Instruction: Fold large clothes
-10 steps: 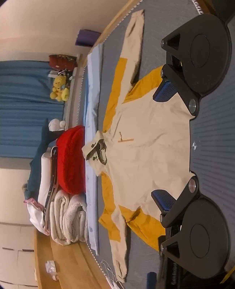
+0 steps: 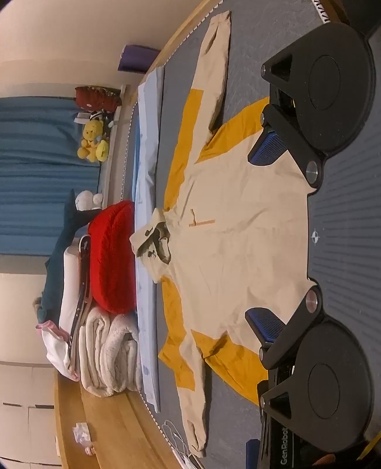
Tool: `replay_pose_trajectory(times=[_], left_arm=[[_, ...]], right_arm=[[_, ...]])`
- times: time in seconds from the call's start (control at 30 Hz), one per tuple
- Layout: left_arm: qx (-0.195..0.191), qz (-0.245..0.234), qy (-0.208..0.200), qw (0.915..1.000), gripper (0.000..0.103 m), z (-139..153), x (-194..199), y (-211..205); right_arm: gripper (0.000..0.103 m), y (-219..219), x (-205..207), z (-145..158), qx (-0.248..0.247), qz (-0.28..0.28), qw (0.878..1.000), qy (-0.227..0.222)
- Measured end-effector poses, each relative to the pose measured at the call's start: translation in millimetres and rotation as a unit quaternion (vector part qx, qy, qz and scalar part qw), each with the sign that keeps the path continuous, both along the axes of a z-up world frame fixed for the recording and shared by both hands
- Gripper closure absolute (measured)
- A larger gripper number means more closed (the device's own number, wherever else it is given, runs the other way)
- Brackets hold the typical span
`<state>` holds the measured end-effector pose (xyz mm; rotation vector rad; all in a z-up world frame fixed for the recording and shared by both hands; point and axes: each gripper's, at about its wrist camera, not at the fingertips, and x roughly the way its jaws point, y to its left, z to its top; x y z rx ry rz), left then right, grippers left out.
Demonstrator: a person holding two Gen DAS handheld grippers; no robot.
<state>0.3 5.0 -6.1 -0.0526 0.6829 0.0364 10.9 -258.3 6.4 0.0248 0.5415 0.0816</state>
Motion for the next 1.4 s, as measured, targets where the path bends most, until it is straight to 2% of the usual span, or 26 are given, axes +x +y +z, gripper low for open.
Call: replay_pose_trajectory(times=[0.23,0.43,1.03,1.4], left_arm=[[0.017,-0.009,-0.013,0.9997,0.0,-4,-1,-8],[0.006,-0.022,-0.006,0.9997,0.0,-6,0,-12],[0.019,-0.039,-0.009,0.999,0.0,-9,0,-16],[0.013,-0.034,0.003,0.9993,0.0,-13,5,-14]], right_arm=[[0.001,16,-5,1,-0.004,0.013,1.0,0.004],[0.001,19,-8,3,0.001,0.016,1.0,0.002],[0.001,23,-8,3,-0.02,0.012,1.0,-0.018],[0.001,21,-2,0,-0.021,0.0,1.0,0.0]])
